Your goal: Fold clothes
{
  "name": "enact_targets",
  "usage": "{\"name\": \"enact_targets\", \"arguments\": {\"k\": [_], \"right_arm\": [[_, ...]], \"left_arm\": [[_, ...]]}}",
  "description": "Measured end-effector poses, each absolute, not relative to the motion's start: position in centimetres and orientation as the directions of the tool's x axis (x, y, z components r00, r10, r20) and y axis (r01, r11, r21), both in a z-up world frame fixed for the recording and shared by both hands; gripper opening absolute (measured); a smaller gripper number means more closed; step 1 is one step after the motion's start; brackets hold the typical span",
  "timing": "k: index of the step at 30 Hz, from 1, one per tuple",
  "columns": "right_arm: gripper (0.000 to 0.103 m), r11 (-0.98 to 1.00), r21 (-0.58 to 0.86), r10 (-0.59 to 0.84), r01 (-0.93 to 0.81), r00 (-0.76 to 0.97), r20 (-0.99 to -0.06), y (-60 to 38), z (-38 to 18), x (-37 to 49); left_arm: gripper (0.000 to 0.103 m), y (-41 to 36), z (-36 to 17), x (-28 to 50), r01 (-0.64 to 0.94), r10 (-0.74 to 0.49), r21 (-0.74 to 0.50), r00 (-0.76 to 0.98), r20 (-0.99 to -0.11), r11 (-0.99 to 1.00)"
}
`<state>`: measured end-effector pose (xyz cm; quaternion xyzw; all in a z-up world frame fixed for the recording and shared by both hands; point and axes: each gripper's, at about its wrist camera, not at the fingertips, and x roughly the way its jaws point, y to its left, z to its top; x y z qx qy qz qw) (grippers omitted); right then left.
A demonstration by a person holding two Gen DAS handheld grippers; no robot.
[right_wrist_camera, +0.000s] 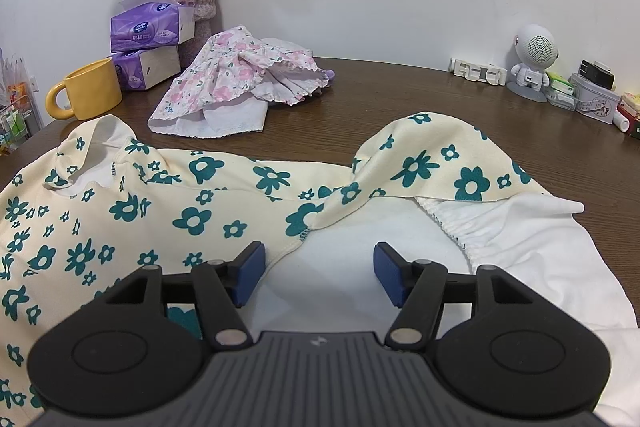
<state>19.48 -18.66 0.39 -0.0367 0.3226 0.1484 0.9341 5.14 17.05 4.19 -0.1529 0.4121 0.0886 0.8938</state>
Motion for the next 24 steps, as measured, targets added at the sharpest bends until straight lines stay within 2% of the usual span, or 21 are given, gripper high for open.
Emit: {"name": "enact_targets", "arguments": {"k": [3,4,5,6,7,10,12,14,16,18,21,24], "right_arm": [[0.061,0.953,0.027,0.254,-0.301,0.748,-0.613,-18.7,0.4,19.5],[0.061,0.953,0.027,0.254,-0.301,0.748,-0.613,-18.7,0.4,19.5],[0.061,0.953,0.027,0.254,-0.301,0.748,-0.614,-18.7,0.4,19.5],[0.061,0.953,0.027,0.254,-0.301,0.748,-0.614,-18.7,0.4,19.5],[0.061,0.953,0.027,0.254,-0.302,0.748,-0.614,-18.7,0.4,19.5],[0.061,0.953,0.027,0.254,-0.301,0.748,-0.614,-18.7,0.4,19.5],[0.062,0.953,0.027,0.254,-0.301,0.748,-0.614,-18.7,0.4,19.5],[0.062,0.953,0.026,0.254,-0.303,0.747,-0.614,-18.7,0.4,19.4],[0.062,0.952,0.026,0.255,-0.304,0.747,-0.614,-18.7,0.4,19.5],[0.062,0.952,0.026,0.256,-0.304,0.747,-0.614,-18.7,0.4,19.5],[0.062,0.952,0.026,0.256,-0.305,0.747,-0.614,-18.7,0.4,19.5],[0.063,0.952,0.025,0.256,-0.305,0.747,-0.614,-18.7,0.4,19.5]], "left_arm": [[0.026,17.2,3.8,5.5,-0.29,0.0,-0.241,0.639,-0.769,0.926],[0.025,16.9,3.8,5.5,-0.284,0.014,-0.217,0.635,-0.772,0.934],[0.025,16.6,3.8,5.5,-0.276,0.031,-0.187,0.63,-0.776,0.943],[0.011,16.2,3.8,5.6,-0.269,0.049,-0.156,0.626,-0.778,0.951],[0.004,15.8,3.8,5.6,-0.26,0.067,-0.126,0.622,-0.78,0.957],[0.003,13.7,3.9,5.4,-0.222,0.204,0.081,0.611,-0.765,0.972],[0.003,12.7,3.8,5.4,-0.201,0.271,0.186,0.609,-0.746,0.962],[0.004,12.3,3.8,5.4,-0.187,0.273,0.2,0.613,-0.741,0.962],[0.013,12.9,4.4,5.4,-0.213,0.258,0.157,0.625,-0.737,0.964],[0.015,13.6,4.9,5.4,-0.24,0.242,0.109,0.637,-0.732,0.965],[0.027,14.3,5.2,6.0,-0.255,0.21,0.052,0.644,-0.735,0.966],[0.027,14.5,4.8,6.8,-0.246,0.183,0.029,0.631,-0.754,0.969]]}}
